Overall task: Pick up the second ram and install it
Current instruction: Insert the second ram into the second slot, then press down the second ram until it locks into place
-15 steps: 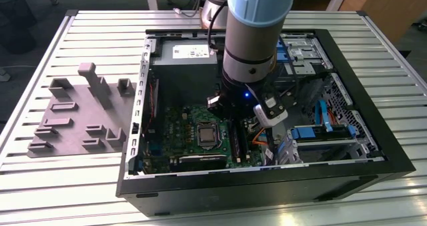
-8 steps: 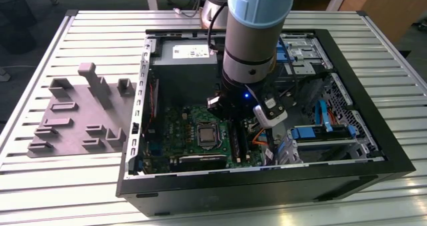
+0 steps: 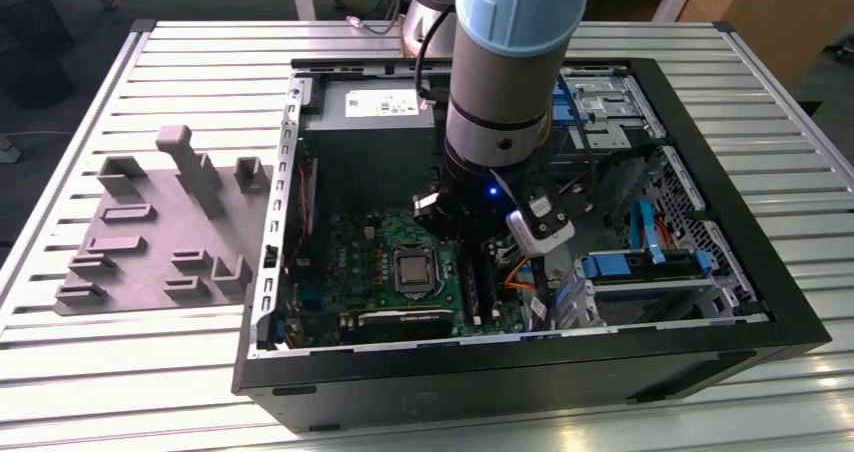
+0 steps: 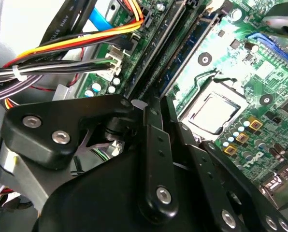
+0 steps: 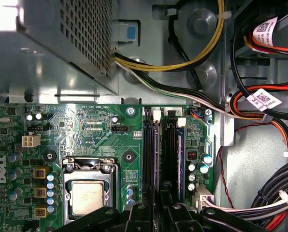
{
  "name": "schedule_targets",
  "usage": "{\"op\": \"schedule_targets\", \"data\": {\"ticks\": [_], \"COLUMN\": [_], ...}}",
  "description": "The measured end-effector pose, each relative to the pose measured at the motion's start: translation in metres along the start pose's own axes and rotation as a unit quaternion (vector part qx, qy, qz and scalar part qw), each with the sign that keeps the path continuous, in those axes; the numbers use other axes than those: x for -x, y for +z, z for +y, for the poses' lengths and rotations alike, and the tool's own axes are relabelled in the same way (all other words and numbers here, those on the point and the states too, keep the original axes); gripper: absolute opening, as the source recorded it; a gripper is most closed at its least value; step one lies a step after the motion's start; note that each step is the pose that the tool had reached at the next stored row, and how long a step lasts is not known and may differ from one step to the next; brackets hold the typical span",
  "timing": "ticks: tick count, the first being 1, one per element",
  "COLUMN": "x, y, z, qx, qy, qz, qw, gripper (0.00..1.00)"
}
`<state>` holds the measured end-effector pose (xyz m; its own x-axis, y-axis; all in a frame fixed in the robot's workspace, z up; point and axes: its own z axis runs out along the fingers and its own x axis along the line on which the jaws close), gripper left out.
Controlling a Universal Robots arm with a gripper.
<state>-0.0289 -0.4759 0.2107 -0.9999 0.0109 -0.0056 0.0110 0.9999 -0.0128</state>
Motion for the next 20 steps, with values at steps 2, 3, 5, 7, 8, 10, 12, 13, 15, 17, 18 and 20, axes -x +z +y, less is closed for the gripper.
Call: {"op": "schedule_targets", "data": {"ticks": [2, 3, 5, 7, 8, 10, 12, 13, 15, 17, 18, 20], "x": [0.0, 0.0, 0.0001, 0.0001, 0.0001, 0.0001, 0.0001, 0.0001, 0.0002, 0.0001, 0.0001, 0.0001], "y": [-0.0033, -0.0065, -0.0158, -0.0215, -0.0215, -0.0216, -0.0219, -0.0215, -0.0187, -0.016, -0.0153, -0.0139], "z": [0.0, -0.0001, -0.0002, -0.0003, -0.0003, -0.0003, -0.0003, -0.0003, -0.0003, -0.0002, -0.0002, -0.0002], "qx": [0.0, -0.0001, 0.0, -0.0001, 0.0, 0.0001, 0.0, 0.0, -0.0001, 0.0, 0.0, 0.0], "qy": [0.0, 0.0, 0.0, 0.0, 0.0, 0.0, 0.0, 0.0, 0.0, 0.0, 0.0, 0.0], "qz": [0.0, 0.0, 0.0, 0.0, 0.0, 0.0, 0.0, 0.0, -0.0005, -0.0015, -0.0022, -0.0033], "qw": [1.0, 1.0, 1.0, 1.0, 1.0, 1.0, 1.0, 1.0, 1.0, 1.0, 1.0, 1.0], "gripper": [0.21, 0.21, 0.21, 0.21, 0.21, 0.13, 0.11, 0.11, 0.11, 0.11, 0.11, 0.11]}}
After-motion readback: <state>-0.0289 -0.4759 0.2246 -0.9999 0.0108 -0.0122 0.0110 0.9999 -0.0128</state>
